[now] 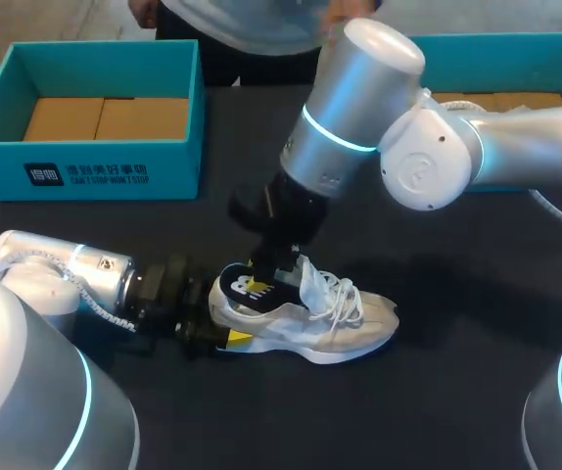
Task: Take the shoe out of the shoebox, open the shoe tongue, remove and reinsert the insole, then place the shoe into the shoebox
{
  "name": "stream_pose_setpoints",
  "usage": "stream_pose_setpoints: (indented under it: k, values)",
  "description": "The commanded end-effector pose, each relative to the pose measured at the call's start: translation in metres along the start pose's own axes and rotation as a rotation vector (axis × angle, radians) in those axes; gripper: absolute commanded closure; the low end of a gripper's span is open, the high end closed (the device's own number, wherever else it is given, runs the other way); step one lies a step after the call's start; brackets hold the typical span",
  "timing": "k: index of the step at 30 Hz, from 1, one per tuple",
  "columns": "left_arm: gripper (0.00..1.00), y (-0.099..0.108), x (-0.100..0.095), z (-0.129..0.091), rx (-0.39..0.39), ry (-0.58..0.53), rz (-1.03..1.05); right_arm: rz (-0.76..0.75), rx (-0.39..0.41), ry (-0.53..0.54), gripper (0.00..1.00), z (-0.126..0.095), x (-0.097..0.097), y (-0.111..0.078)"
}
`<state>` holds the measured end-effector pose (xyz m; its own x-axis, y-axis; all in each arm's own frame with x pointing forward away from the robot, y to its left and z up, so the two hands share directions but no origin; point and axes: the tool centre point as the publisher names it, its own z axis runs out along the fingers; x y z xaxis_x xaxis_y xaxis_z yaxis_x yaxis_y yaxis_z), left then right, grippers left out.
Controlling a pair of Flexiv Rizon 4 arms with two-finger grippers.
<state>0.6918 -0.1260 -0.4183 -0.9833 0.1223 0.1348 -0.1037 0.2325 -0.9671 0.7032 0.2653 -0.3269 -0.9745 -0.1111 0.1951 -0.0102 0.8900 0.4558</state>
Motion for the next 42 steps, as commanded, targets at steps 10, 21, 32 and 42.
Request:
stream_pose_setpoints:
  k: [10,21,32,42]
  values:
    - [1.0,0.003,-0.002,0.0,-0.001,-0.001,-0.001,0.034,0.014,0.005,0.69,-0.006,0.004,0.0]
    - [1.0,0.003,-0.002,0.0,-0.001,-0.001,-0.001,0.093,-0.051,0.072,0.67,-0.007,0.001,-0.014]
    - [1.0,0.003,-0.002,0.0,-0.001,-0.001,-0.001,0.151,-0.109,0.135,0.64,-0.004,0.0,-0.027]
    - [1.0,0.003,-0.002,0.0,-0.001,-0.001,-0.001,0.181,-0.129,0.183,0.65,0.003,0.0,-0.034]
